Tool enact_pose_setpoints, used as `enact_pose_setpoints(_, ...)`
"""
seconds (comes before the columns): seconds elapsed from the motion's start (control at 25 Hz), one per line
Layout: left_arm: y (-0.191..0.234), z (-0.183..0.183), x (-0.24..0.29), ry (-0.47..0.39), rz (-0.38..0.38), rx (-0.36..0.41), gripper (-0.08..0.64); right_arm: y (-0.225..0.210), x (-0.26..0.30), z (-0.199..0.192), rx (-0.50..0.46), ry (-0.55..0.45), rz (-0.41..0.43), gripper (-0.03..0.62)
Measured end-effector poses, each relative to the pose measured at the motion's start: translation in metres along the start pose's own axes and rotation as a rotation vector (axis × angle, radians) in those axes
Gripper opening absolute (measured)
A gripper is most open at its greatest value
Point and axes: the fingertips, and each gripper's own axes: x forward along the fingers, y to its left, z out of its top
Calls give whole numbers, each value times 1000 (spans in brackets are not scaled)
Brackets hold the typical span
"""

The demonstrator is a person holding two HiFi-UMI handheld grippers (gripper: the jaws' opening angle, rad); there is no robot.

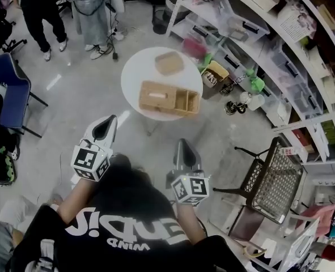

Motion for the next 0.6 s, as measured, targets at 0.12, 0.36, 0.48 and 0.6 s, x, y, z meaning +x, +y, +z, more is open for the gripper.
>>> enact_pose_setpoints(0.12, 3, 2, 1, -11, 10, -7, 2, -4, 3, -2, 2, 2, 6, -6)
enact_pose_setpoints(0.36, 1, 6, 12, -20, 17, -15, 2, -12, 18, 5, -1, 0, 31, -6)
enact_pose_setpoints(0.48, 5, 2, 20, -22, 19, -25, 1, -14, 30, 5, -9, 0, 45, -6)
enact_pose_setpoints(0.6, 14, -5, 31, -24, 22, -40, 2, -16, 44, 2, -17, 2, 55, -6)
